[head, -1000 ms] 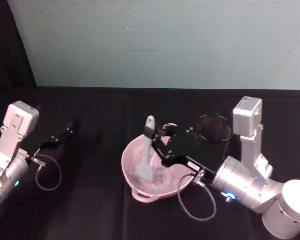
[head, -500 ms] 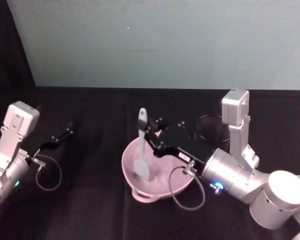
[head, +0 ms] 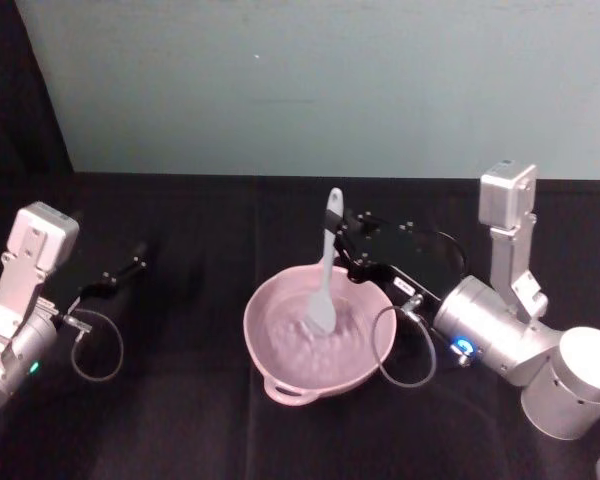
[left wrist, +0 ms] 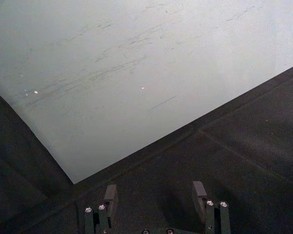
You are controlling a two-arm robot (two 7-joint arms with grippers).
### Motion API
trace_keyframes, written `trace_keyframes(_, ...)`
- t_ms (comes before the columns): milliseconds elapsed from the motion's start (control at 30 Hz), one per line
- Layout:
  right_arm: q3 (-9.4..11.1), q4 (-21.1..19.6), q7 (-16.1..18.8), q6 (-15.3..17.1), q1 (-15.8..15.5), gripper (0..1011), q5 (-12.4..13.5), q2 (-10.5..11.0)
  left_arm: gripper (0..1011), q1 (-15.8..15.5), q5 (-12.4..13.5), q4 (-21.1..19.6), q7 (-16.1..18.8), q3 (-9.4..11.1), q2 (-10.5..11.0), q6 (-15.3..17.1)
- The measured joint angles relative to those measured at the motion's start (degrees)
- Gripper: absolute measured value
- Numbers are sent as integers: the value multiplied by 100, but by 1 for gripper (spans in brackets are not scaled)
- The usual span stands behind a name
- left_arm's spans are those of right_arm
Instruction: Use the one hand to pick up the spoon and stir the clear water in the bowl.
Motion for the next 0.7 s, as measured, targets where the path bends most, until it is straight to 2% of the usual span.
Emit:
trace_keyframes(467, 220, -563, -75, -16, -377, 122, -246, 366, 1005, 0, 0, 0, 0, 0, 0, 0)
trace_keyframes(700, 176, -930, 14, 21, -565, 122, -345, 494, 1005, 0, 0, 0, 0, 0, 0, 0)
